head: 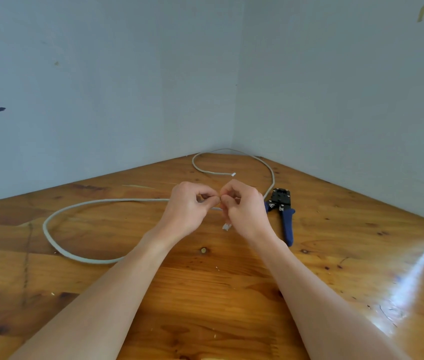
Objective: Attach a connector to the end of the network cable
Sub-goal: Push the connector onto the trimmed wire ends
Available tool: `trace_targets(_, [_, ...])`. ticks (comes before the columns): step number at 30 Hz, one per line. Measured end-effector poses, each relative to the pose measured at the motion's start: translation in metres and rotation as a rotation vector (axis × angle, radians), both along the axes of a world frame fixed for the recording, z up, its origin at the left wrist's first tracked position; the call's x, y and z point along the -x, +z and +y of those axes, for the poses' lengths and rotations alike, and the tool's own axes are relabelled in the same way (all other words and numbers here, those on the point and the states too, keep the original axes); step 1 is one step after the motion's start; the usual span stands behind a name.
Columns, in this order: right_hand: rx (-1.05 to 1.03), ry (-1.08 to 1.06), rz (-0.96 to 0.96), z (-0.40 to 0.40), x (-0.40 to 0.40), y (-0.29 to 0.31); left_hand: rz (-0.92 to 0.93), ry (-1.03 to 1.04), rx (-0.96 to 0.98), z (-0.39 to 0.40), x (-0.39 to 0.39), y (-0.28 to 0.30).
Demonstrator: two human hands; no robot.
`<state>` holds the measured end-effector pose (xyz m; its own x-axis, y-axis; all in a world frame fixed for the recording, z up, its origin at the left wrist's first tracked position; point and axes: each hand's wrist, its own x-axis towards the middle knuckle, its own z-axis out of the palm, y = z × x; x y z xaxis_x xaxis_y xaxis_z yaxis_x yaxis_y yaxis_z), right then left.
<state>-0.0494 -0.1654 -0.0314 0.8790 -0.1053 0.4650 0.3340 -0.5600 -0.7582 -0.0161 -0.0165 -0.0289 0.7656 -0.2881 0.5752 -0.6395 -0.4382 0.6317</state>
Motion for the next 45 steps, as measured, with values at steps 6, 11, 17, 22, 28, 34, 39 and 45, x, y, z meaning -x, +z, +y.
trace_targets(6, [0.195, -0.067, 0.013, 0.002, -0.002, -0.001, 0.006, 0.032, -0.005, -0.004, 0.000, -0.003])
trace_targets(11, [0.064, -0.040, 0.044, -0.003, -0.004, 0.003, 0.046, 0.023, 0.040, -0.002, 0.001, -0.002])
trace_targets(17, [0.308, 0.038, 0.167, -0.023, -0.003, 0.008, 0.161, 0.051, 0.070, 0.003, -0.003, -0.004])
trace_targets(22, [0.473, 0.141, 0.295, -0.029, -0.003, 0.010, 0.189, 0.048, 0.084, 0.004, -0.004, -0.003])
trace_targets(28, [0.525, 0.203, 0.332, -0.028, -0.002, 0.011, 0.223, 0.048, 0.115, 0.004, -0.003, -0.001])
trace_targets(34, [0.567, 0.185, 0.324, -0.023, -0.003, 0.009, 0.245, 0.041, 0.146, 0.004, -0.002, -0.001])
trace_targets(39, [0.209, 0.149, 0.224, -0.025, -0.005, 0.005, 0.273, 0.010, 0.238, 0.005, -0.002, 0.002])
trace_targets(45, [-0.421, 0.275, 0.258, -0.026, -0.007, 0.001, 0.274, -0.024, 0.299, 0.004, -0.001, 0.003])
